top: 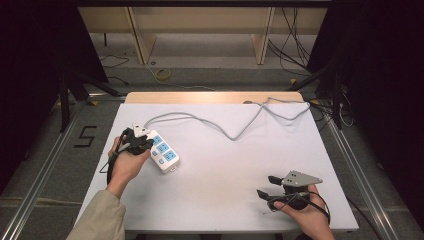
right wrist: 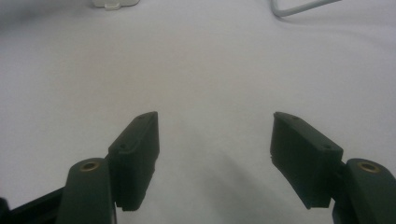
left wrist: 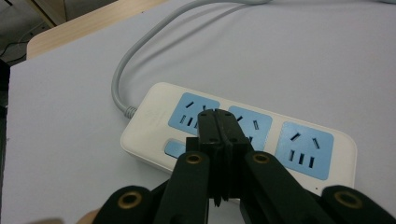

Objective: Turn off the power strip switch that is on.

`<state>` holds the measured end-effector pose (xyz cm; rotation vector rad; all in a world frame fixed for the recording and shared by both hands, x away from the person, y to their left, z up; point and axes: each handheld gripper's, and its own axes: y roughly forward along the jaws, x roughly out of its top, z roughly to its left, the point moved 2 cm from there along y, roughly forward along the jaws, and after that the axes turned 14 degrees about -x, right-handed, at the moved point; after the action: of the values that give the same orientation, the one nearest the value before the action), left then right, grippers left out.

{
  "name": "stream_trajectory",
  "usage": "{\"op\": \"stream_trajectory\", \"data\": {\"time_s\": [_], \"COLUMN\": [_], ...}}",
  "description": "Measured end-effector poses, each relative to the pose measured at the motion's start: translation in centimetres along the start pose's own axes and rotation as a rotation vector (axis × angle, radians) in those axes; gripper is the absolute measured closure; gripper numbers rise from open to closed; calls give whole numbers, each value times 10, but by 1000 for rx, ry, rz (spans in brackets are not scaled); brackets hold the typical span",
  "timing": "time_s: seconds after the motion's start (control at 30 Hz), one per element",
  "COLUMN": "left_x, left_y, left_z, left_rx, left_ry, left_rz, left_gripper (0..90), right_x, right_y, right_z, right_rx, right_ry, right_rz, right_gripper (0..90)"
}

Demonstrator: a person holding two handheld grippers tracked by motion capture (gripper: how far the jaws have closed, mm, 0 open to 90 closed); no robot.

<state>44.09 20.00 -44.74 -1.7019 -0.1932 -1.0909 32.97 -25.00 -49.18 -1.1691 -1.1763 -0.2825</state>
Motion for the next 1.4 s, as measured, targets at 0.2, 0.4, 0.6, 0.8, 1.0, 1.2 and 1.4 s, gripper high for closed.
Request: {"op": "stream_trajectory", "data": {"time_s": [0.2, 0.4, 0.6, 0.8, 1.0, 1.2, 1.4], "left_x": [0, -1, -2, -3, 1, 7, 10], "left_y": [1, 3, 5, 7, 10, 11, 14], "left_z": [4, 9, 14, 18, 24, 31, 33], "left_rx": [6, 12, 16, 19, 17, 11, 8], "left_ry": [-9, -20, -37, -52, -67, -83, -79], "left_rz": [1, 6, 9, 16, 28, 39, 71], "left_gripper": [895, 895, 895, 895, 895, 895, 896], "right_x": [0, 0, 0, 0, 0, -1, 0], "right_y": [0, 0, 0, 0, 1, 0, 0], "right_z": [0, 0, 0, 0, -1, -1, 0], "right_rx": [-2, -1, 1, 1, 1, -1, 2], "right_ry": [-1, -1, 0, 0, 2, 7, 0], "right_rz": [-2, 0, 2, 2, 1, 2, 3], "right_gripper": [337, 337, 337, 337, 336, 336, 336]}}
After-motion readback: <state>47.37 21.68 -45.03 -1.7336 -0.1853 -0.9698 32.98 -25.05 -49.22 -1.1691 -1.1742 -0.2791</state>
